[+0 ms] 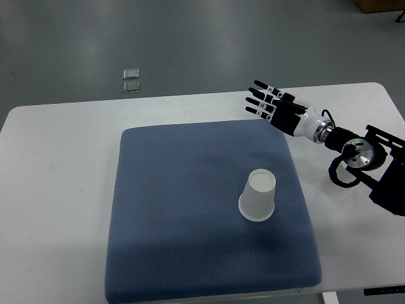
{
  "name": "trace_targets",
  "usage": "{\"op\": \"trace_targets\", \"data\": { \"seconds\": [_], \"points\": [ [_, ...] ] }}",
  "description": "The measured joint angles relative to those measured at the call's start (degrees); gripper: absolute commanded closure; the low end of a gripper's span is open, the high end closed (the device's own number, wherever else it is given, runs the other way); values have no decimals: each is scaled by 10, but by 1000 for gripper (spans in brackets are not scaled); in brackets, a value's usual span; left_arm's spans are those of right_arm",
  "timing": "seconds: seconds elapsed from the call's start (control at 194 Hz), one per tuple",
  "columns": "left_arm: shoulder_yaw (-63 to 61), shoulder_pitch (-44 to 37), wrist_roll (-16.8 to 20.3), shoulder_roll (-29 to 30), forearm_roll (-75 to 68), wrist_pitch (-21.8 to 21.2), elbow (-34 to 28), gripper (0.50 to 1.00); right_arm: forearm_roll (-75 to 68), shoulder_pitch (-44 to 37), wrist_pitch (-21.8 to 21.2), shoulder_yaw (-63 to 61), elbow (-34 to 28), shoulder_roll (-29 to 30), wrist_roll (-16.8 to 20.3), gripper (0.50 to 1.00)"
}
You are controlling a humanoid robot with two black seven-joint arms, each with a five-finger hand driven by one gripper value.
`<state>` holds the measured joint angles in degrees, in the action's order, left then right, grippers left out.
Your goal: Stack paper cups
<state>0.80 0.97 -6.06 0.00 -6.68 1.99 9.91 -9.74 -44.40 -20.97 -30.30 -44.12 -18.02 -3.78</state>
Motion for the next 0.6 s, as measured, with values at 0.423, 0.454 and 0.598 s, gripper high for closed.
{"op": "trace_targets", "data": {
  "seconds": [0.423,0.454,0.598],
  "points": [
    [-1,0,2,0,0,-1,-6,500,27,6,-15,-2,1,0,-4,572],
    [-1,0,2,0,0,-3,-8,500,28,6,-16,-4,1,0,-5,572],
    [-1,0,2,0,0,-6,-9,500,21,9,-14,-15,3,-1,-5,572]
  ]
}}
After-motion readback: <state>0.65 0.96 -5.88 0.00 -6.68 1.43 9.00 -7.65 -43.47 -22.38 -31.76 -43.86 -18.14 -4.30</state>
